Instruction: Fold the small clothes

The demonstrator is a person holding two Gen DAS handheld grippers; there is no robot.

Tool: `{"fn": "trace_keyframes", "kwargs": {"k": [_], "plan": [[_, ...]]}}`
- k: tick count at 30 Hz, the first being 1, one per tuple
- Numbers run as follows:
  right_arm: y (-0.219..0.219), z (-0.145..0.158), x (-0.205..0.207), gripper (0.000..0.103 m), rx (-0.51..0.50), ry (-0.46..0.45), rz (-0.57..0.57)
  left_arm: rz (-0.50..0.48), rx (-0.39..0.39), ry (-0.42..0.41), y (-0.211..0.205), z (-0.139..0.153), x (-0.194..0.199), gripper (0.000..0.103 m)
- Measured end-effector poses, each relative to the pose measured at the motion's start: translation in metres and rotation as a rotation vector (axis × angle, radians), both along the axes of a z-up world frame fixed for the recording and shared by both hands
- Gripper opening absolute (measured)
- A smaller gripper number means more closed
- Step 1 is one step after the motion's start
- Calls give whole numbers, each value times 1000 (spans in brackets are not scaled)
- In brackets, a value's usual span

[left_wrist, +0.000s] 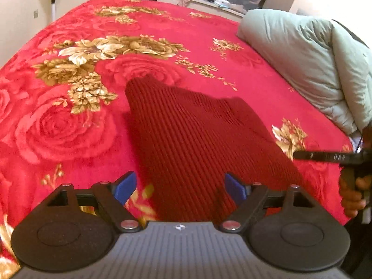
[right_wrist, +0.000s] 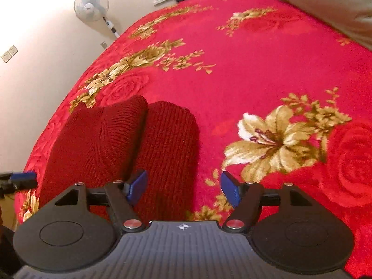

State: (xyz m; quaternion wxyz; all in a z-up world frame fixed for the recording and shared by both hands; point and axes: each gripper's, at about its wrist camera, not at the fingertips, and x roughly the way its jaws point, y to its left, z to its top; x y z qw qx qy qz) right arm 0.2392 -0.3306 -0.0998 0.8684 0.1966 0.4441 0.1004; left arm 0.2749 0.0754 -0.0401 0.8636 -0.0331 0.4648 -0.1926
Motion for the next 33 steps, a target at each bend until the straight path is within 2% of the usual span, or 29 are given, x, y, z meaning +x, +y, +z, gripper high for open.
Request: {"fn": "trace_keyframes", "kwargs": {"k": [4, 7, 10, 11, 13, 16, 29, 33], "plan": [[-3, -23, 10, 72, 72, 44, -3, 13, -88, 72, 7, -18, 32, 87], [-8, -48, 15, 74, 218, 128, -56, 48, -193, 145, 17, -48, 44, 97], [-4, -52, 21, 79, 247, 111, -69, 118, -313, 269, 27, -73, 53, 98], [-2, -52, 24, 79, 253, 102, -60, 110, -327, 272, 25, -74, 55, 98], [3, -54, 28, 79, 274, 90, -41, 67, -294, 243, 17, -74, 57, 98], [10, -56, 34, 79, 290, 80, -22, 62, -320, 261, 14, -79, 62, 98], [15, -59, 34, 79, 293, 47, -24, 29, -308, 263, -7, -90, 82, 99], [21, -55, 30, 65, 260, 15, -6, 26, -307, 258, -14, -95, 87, 100]]}}
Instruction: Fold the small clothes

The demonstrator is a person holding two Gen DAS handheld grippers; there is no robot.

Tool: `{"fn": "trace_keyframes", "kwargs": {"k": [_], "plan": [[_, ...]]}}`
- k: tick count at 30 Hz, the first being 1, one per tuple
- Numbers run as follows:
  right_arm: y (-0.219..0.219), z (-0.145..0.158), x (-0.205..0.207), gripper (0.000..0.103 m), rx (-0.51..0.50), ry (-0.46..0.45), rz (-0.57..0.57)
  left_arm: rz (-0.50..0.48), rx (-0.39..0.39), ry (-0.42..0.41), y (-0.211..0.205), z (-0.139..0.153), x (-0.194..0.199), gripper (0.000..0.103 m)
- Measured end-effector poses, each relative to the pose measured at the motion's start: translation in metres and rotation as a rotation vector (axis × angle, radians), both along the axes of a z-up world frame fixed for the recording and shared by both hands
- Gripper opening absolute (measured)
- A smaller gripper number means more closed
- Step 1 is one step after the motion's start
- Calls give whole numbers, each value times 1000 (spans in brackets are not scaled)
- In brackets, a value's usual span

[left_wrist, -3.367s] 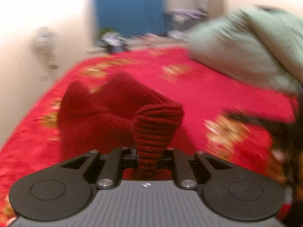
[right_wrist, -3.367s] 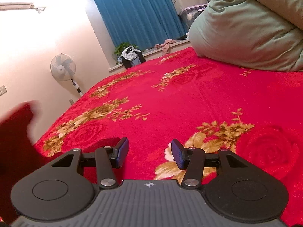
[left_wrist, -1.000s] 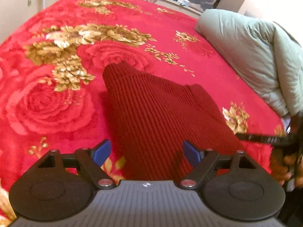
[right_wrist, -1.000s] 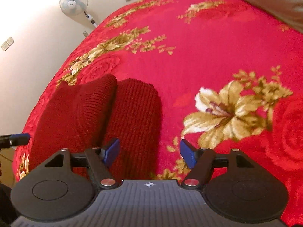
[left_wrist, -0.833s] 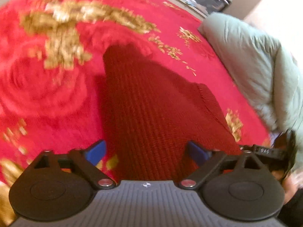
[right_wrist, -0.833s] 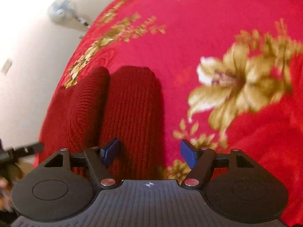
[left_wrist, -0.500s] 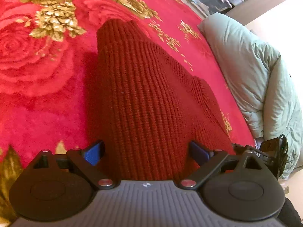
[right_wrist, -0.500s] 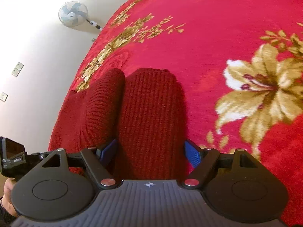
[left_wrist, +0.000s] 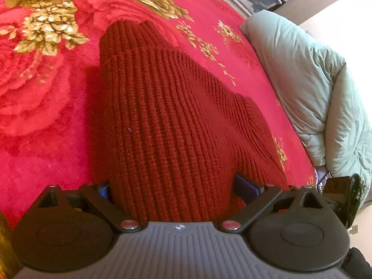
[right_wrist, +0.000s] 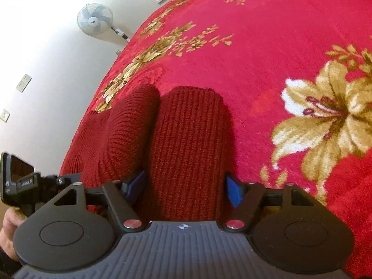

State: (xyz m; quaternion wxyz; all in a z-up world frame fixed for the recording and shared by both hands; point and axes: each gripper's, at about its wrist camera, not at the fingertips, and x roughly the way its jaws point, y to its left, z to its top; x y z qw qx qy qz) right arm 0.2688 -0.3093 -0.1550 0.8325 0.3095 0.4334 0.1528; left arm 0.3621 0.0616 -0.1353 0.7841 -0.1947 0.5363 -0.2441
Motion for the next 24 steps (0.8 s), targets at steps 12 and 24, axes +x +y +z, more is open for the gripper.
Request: {"fn": "trace_keyframes", "kwargs": {"k": [12, 24], "plan": [[24, 30, -1, 30, -90, -152, 3, -49, 81, -327, -7, 56, -10, 67], [95, 95, 97, 43, -275, -341, -38, 248, 146, -426, 59, 73, 46, 89]]}}
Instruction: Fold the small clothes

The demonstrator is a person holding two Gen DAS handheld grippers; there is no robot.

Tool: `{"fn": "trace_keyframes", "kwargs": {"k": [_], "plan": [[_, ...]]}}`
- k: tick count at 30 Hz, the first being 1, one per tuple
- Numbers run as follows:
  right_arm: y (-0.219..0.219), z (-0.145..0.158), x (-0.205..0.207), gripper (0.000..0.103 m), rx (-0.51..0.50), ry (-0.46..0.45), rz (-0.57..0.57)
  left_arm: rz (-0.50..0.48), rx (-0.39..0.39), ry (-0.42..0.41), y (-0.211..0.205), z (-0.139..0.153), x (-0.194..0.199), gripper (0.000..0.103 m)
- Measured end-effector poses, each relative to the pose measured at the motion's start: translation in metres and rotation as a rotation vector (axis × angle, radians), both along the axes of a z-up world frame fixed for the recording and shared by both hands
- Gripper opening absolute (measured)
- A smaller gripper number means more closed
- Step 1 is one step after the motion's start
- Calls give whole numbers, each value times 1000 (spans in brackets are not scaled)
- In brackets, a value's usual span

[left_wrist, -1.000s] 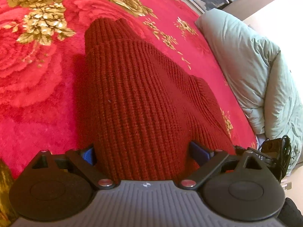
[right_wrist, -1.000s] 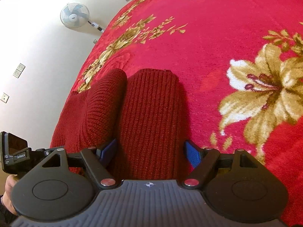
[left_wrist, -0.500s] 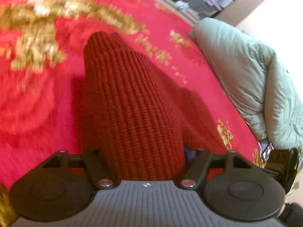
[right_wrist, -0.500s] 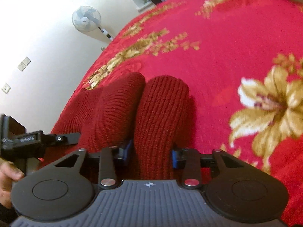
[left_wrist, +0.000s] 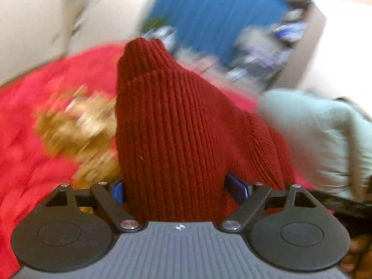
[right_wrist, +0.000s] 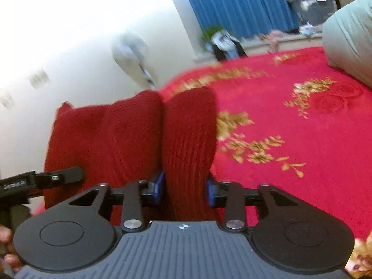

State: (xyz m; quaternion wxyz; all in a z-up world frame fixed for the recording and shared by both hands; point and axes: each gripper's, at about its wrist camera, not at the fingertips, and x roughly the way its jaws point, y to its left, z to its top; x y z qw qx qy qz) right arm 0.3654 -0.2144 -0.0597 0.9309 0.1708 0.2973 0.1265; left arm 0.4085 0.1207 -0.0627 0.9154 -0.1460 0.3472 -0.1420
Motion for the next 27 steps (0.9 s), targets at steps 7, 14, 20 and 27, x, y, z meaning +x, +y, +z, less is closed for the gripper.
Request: {"fn": "trace_keyframes", "kwargs": {"k": [7, 14, 20, 27], "plan": [[2, -5, -12, 63, 34, 47, 16, 105, -26, 25, 33, -2, -3, 90], [32, -31, -16, 20, -139, 187, 205, -58, 89, 123, 5, -10, -24, 93], [15, -38, -48, 16, -65, 172, 192, -179, 222, 34, -18, -42, -38, 100], [-3, -51, -64, 25, 14, 221, 85, -172, 349, -52, -36, -44, -44, 103]]}}
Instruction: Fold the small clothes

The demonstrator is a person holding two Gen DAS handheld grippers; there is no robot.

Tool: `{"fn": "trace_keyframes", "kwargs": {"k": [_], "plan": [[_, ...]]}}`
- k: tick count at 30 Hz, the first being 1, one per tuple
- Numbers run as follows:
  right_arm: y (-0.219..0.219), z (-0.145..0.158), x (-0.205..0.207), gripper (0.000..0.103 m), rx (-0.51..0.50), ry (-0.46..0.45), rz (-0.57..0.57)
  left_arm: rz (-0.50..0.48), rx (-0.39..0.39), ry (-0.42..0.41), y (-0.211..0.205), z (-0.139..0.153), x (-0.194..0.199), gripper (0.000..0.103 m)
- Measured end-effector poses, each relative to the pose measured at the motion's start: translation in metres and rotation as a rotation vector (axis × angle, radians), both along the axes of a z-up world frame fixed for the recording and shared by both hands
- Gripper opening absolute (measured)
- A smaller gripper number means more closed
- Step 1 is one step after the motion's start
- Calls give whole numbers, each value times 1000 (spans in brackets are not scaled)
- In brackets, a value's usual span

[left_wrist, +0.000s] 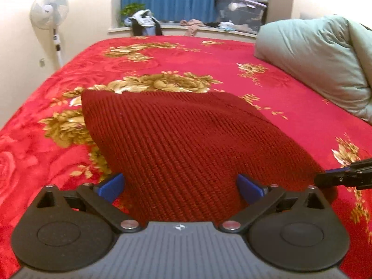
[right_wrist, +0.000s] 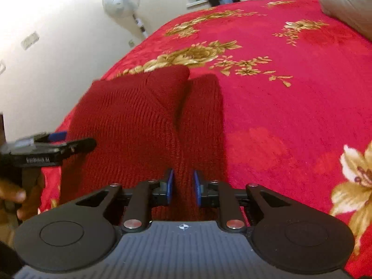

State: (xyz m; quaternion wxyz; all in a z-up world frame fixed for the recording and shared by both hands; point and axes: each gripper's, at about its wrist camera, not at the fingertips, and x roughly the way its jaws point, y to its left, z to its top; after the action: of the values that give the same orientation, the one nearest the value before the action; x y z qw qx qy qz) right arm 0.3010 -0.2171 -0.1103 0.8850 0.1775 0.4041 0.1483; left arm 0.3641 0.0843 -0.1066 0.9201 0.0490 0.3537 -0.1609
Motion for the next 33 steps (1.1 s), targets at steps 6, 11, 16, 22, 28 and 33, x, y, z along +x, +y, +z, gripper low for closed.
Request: {"fn": "trace_keyframes", "kwargs": {"k": [6, 11, 16, 22, 28, 33], "plan": [[8, 21, -12, 54, -157, -74, -16, 87, -64, 81, 22, 4, -6, 103], [-7, 44, -48, 54, -272, -200, 5, 185, 33, 49, 31, 37, -40, 103], [-27, 68, -90, 55, -281, -280, -66, 194, 102, -114, 16, 85, -112, 103], [-20, 96, -149, 63, -198, -371, -101, 195, -82, -137, -2, 100, -203, 103], [11, 85, -192, 71, -217, -435, -98, 242, 19, -240, -36, 69, -260, 103], [31, 63, -190, 73, -331, -442, -43, 291, 2, -200, -48, 57, -249, 103]]}}
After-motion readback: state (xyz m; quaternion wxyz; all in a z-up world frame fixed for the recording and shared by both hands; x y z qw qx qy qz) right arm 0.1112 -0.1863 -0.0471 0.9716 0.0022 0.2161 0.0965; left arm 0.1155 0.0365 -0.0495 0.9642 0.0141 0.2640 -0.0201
